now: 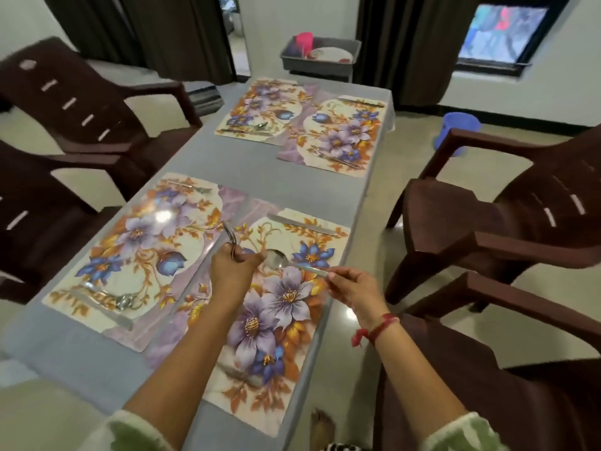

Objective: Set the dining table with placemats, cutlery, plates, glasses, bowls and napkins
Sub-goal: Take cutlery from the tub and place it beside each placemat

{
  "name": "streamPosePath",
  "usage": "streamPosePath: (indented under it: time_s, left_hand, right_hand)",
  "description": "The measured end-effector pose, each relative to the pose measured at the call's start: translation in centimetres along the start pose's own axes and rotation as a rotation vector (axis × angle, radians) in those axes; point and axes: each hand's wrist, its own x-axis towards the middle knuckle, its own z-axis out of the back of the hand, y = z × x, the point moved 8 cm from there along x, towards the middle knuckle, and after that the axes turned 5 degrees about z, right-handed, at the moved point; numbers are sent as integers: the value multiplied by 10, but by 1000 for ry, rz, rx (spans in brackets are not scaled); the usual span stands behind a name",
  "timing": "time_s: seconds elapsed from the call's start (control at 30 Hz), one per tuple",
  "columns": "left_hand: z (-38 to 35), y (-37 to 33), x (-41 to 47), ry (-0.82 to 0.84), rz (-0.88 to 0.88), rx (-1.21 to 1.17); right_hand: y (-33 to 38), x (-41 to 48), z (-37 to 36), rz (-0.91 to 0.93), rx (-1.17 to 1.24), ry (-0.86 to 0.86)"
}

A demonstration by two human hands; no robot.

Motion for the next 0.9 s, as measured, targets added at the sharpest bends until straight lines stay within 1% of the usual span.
streamPosePath:
  time_s: [0.1,0.2,0.3,0.37,0.43,0.57,0.7,0.9]
  left_hand:
    - [4,-2,13,-59,26,17]
    - [2,-2,31,-116,54,38]
    - [-4,0,49,-150,88,93]
    - [-11,1,60,-159,105,120]
    - [-17,2,70,-167,112,158]
    - [-31,10,97,-180,143,205]
    - [-43,20,116,-167,166,231]
    - [-27,41,117,-244,225,215]
  right_hand:
    - [16,22,-10,175,-284,93]
    - [33,43,-20,315,-491,110]
    - [51,61,-32,467,-773,137]
    - [54,73,-40,534,-966,175]
    - [50,85,-46,579,-1100,184]
    - [38,111,-51,606,-1172,176]
    - [25,127,-50,612,-1161,164]
    - [18,142,-54,676,-1191,156]
